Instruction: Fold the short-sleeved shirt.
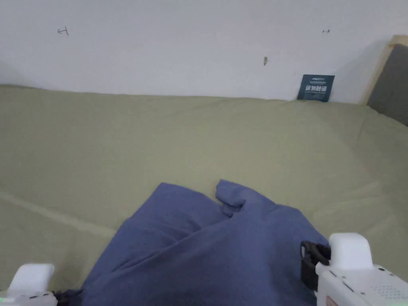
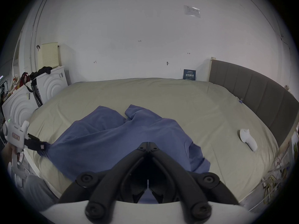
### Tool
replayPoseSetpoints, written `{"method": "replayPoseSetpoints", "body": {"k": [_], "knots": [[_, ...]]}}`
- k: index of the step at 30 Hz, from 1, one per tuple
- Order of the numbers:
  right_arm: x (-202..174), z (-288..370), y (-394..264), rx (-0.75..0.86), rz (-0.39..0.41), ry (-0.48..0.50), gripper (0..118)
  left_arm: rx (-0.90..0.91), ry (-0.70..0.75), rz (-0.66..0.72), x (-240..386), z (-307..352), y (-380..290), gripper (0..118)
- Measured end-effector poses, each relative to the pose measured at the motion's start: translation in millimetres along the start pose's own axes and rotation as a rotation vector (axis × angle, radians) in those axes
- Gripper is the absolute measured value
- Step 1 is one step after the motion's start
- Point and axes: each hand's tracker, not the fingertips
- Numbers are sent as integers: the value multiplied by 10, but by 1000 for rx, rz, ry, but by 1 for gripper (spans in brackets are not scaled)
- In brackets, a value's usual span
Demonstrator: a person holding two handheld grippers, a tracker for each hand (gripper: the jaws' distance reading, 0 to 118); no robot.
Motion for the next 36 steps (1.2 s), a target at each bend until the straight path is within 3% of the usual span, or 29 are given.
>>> {"method": "replayPoseSetpoints", "body": {"k": [8, 9, 12, 13, 14, 16, 19, 20, 22, 24, 25, 26, 36], "knots": [[528, -1561, 726, -182, 58, -9, 2, -20, -32, 59, -149, -130, 66, 0], [567, -1739, 797, -196, 69, -12, 9, -25, -36, 62, -168, -139, 86, 0], [649, -2371, 991, -338, 112, -8, 51, -21, -24, 61, -130, -171, 98, 0], [671, -2608, 1001, -431, 103, 6, 90, -23, -24, 65, -137, -190, 117, 0], [668, -2796, 985, -475, 102, 21, 117, -22, -21, 68, -146, -206, 135, 0], [647, -3058, 887, -560, 131, 15, 114, -23, -24, 78, -246, -316, 92, 0], [581, -3325, 583, -654, 252, -3, 112, -27, -24, 76, -331, -390, 134, 0], [611, -3295, 609, -601, 198, 11, 114, -26, -18, 72, -313, -443, 72, 0], [614, -3221, 657, -618, 184, 0, 112, -29, -20, 74, -376, -459, 101, 0], [595, -3105, 704, -604, 191, 29, 88, -28, -17, 70, -344, -475, 68, 0], [565, -3016, 740, -593, 190, 39, 67, -27, -17, 71, -358, -469, 62, 0], [527, -2890, 774, -560, 214, 52, 5, -25, -16, 70, -379, -459, 62, 0], [593, -1496, 1356, -292, 181, 62, 2, 120, -36, 157, -337, -58, 113, 0]]}}
